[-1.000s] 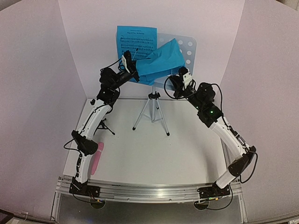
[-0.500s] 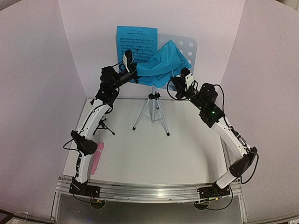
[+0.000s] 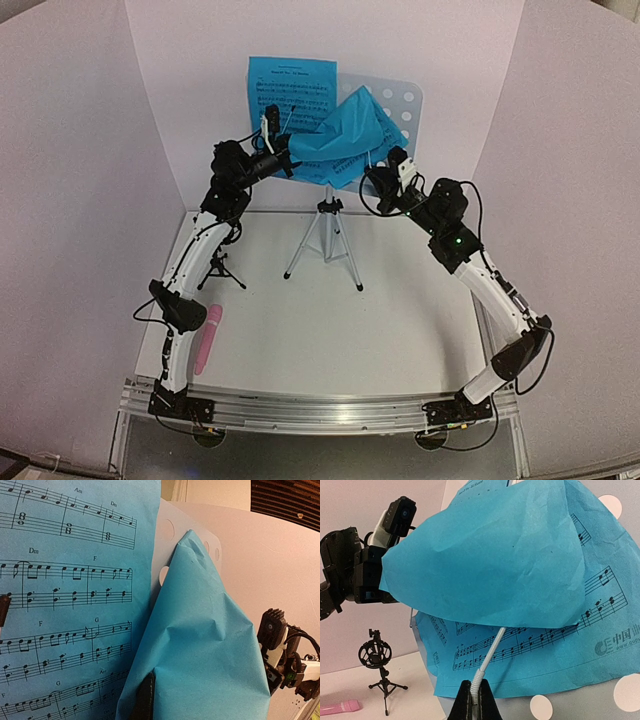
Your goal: Set up the instrument practice props
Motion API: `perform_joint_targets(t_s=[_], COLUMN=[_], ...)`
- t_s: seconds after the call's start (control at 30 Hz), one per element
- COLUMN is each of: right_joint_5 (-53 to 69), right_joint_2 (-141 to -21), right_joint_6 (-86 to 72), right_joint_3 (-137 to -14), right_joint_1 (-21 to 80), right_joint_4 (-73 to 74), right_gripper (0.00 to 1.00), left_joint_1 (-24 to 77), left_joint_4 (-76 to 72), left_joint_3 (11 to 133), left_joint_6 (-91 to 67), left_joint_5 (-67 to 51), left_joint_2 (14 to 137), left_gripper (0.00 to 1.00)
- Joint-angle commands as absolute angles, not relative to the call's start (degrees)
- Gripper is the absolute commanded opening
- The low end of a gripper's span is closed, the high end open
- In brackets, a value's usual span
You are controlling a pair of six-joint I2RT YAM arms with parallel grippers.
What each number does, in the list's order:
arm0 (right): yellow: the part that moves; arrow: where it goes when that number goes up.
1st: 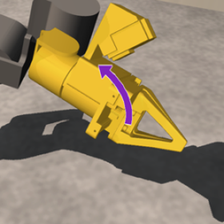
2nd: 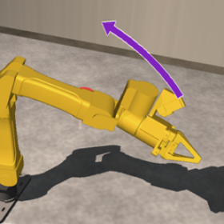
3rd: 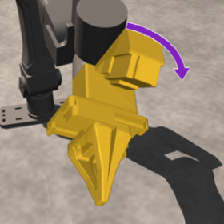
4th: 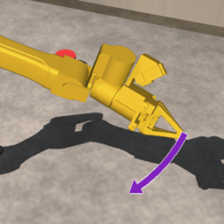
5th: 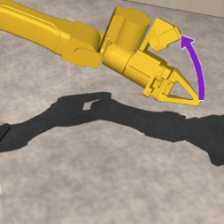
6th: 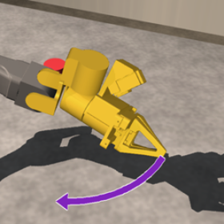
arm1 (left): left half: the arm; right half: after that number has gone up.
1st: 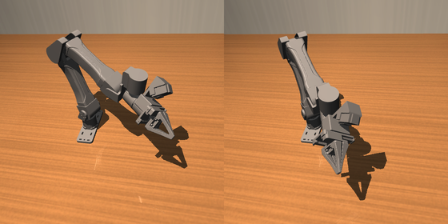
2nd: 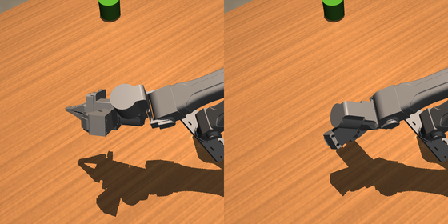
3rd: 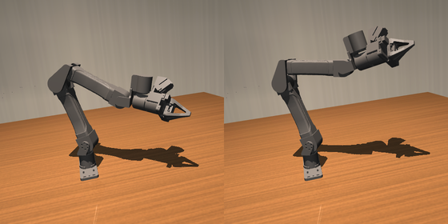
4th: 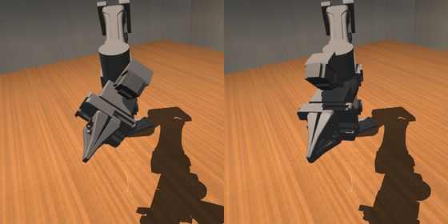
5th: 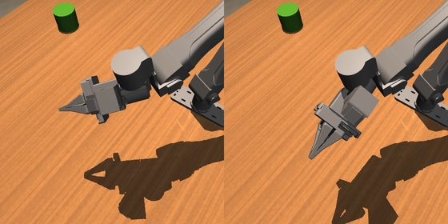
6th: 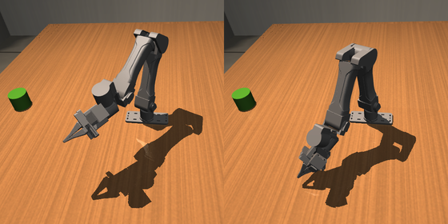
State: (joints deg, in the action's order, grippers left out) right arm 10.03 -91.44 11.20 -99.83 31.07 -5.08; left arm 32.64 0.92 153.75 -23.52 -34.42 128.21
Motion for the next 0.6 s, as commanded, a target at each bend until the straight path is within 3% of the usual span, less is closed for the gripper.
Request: perform_joint_targets(t_s=[0.0,0.2,0.57], right_joint_5=[18.19,18.34,18.46], right_joint_2=[-90.47,-92.23,-91.76], right_joint_6=[7.80,8.78,9.22], right_joint_3=[-100.99,-103.54,-103.05], right_joint_1=[28.56,28.51,28.54], right_joint_4=[-2.72,0.00,0.00], right_gripper=[0.00,0.00,0.00], left_joint_1=[32.78,33.39,34.57], left_joint_4=[0.27,-7.46,-5.35], left_joint_3=[156.84,156.94,154.83], left_joint_6=[-21.82,-19.64,-18.68], left_joint_5=[-34.27,-29.30,-31.64], left_joint_2=[123.66,124.71,126.38], left_gripper=[0.00,0.00,0.00])
